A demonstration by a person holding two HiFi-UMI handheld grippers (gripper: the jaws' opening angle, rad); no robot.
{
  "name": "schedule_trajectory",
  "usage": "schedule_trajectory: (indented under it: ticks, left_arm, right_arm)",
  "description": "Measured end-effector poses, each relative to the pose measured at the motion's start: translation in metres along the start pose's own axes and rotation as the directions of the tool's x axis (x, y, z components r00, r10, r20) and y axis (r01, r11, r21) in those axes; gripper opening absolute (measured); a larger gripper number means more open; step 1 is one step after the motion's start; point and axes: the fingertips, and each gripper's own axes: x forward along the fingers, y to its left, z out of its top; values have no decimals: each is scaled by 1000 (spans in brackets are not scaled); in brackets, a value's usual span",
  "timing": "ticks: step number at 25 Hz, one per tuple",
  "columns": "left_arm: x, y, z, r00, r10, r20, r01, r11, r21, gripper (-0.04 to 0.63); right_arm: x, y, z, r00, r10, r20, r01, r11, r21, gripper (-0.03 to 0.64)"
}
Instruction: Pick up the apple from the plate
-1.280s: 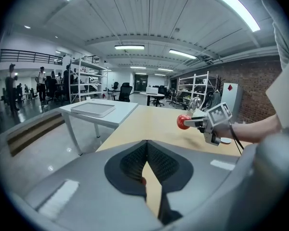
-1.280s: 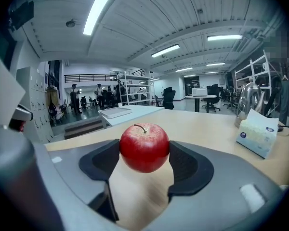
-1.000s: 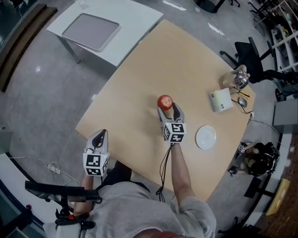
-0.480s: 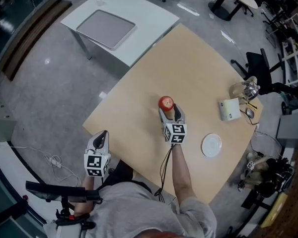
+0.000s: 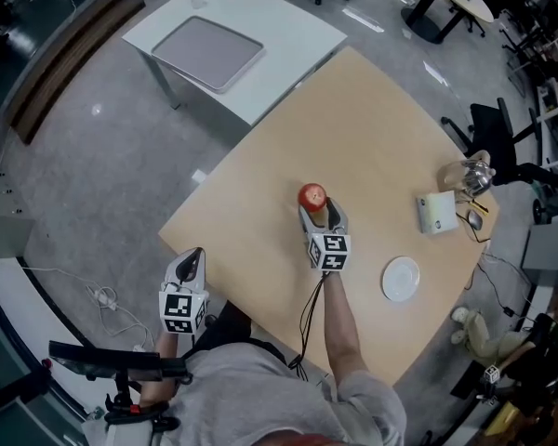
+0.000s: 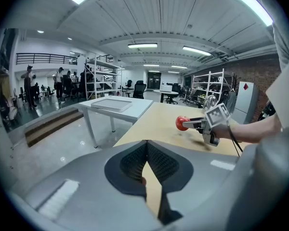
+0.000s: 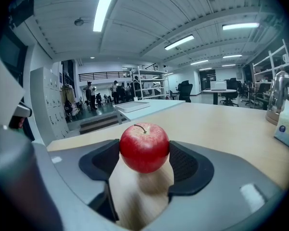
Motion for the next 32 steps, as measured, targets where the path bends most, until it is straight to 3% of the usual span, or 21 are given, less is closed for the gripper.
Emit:
schedule_trajectory:
  ticks: [32]
  left_arm:
    - [0, 2, -2, 1000, 11, -6, -11, 1000, 2, 18]
  right_arm:
    - [12, 14, -18, 998, 30, -46, -30, 999, 12, 350]
